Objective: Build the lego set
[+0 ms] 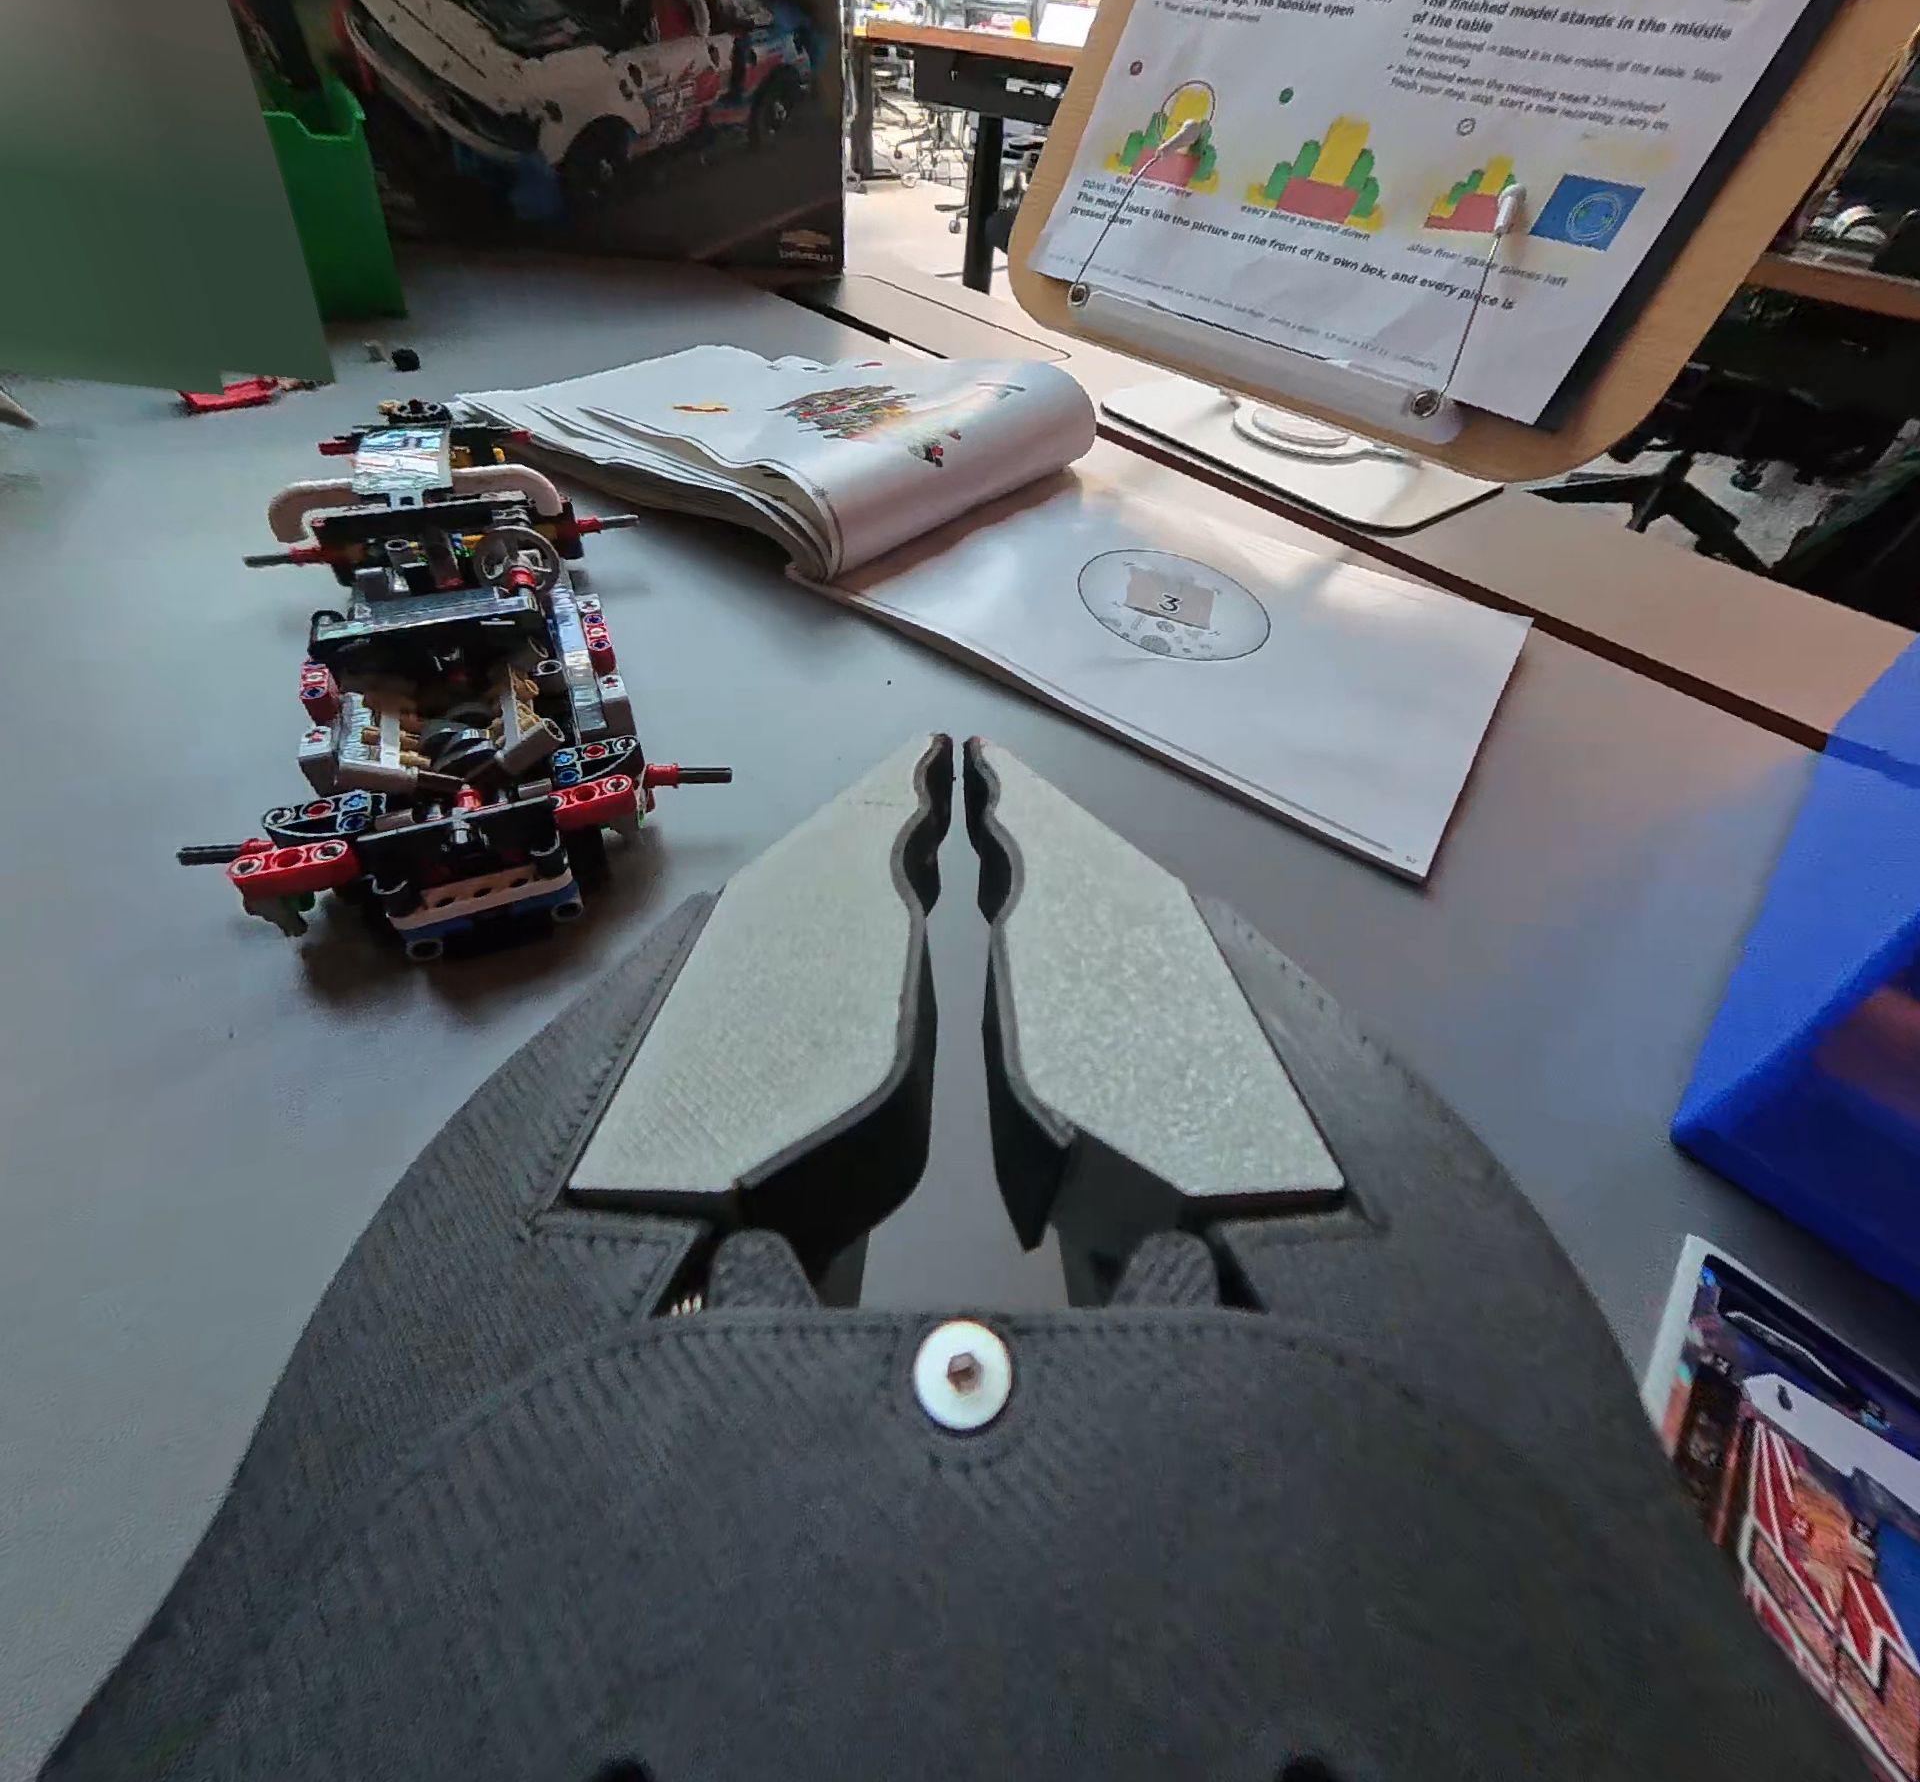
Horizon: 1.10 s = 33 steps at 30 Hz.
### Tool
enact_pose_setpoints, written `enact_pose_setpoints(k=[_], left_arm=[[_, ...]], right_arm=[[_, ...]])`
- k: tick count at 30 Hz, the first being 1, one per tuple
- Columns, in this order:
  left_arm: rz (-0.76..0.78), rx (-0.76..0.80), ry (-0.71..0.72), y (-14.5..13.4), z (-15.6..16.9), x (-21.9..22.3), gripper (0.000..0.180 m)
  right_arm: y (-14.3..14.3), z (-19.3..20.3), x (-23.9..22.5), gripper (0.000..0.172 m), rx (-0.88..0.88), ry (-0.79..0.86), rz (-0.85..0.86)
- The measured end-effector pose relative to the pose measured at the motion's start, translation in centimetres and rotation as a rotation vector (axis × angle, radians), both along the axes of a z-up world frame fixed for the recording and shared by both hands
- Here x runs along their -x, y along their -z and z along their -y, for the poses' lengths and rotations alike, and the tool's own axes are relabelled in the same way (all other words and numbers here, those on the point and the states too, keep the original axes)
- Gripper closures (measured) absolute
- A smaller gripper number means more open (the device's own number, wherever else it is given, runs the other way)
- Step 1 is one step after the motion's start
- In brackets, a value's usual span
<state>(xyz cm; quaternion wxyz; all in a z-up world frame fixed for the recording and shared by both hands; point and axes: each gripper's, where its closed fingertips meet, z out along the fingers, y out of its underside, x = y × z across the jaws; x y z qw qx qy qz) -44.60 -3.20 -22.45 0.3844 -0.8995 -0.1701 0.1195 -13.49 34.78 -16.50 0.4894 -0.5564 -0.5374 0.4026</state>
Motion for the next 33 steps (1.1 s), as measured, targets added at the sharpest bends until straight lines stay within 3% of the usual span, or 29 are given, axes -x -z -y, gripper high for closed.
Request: enact_pose_setpoints(k=[3,5,8,11,18,29,33], left_arm=[[0.004,0.076,-0.003,1.3,0.1,3.3,0.112],[0.027,0.065,-0.010,1.4,-0.6,5.1,0.116],[0.092,0.001,0.010,1.5,-2.1,6.2,0.140],[0.085,-0.012,0.011,1.5,-2.5,6.9,0.151],[0.058,-0.008,-0.019,1.5,-0.9,5.9,0.131],[0.072,-0.021,-0.095,1.5,0.5,3.8,0.135],[0.063,-0.022,-0.107,1.5,0.2,3.0,0.141]], right_arm=[[-0.1,-0.4,0.6,0.172,-0.031,0.010,-0.001],[0.0,-0.5,1.1,0.172,-0.068,0.010,0.005],[0.3,-0.2,2.1,0.172,-0.113,-0.011,0.030],[0.7,0.1,2.6,0.172,-0.148,-0.019,0.060],[0.5,1.0,2.6,0.172,-0.165,-0.041,0.047],[0.3,3.3,1.8,0.172,-0.061,-0.150,0.026],[0.4,3.5,1.5,0.164,-0.001,-0.184,0.029]])
